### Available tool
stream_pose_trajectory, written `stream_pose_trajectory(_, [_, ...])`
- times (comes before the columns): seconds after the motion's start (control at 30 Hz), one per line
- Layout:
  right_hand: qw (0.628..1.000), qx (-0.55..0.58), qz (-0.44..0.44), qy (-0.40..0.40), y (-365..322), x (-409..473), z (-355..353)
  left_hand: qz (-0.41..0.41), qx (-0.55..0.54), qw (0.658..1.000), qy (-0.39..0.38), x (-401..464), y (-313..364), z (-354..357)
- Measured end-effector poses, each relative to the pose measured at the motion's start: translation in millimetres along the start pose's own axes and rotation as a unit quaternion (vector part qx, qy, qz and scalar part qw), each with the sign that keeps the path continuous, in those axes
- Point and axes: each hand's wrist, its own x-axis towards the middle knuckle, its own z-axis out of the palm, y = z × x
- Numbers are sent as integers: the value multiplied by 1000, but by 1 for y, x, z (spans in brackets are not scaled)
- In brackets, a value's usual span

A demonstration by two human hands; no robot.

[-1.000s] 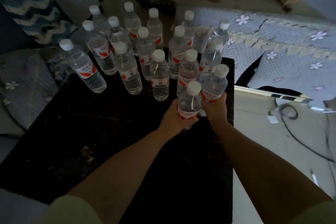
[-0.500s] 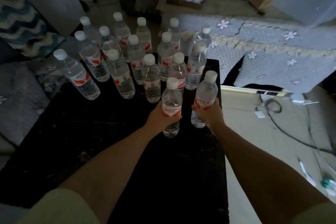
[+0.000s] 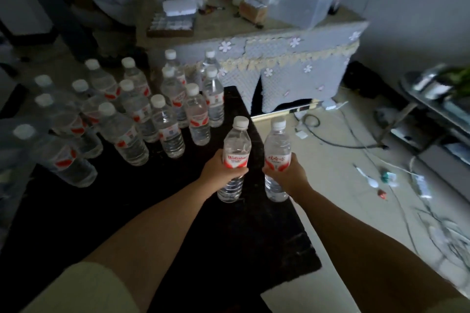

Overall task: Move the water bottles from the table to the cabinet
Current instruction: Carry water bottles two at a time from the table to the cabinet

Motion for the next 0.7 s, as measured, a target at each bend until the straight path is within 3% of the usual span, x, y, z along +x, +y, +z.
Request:
stream_pose_trajectory(0.37, [975,57,80,201,44,-81,-117,130,57,979,-149,-14,79,94])
stream_pose_trajectory(0.7, [916,101,149,359,108,-187,-219,222,119,916,-312,-80,146,235])
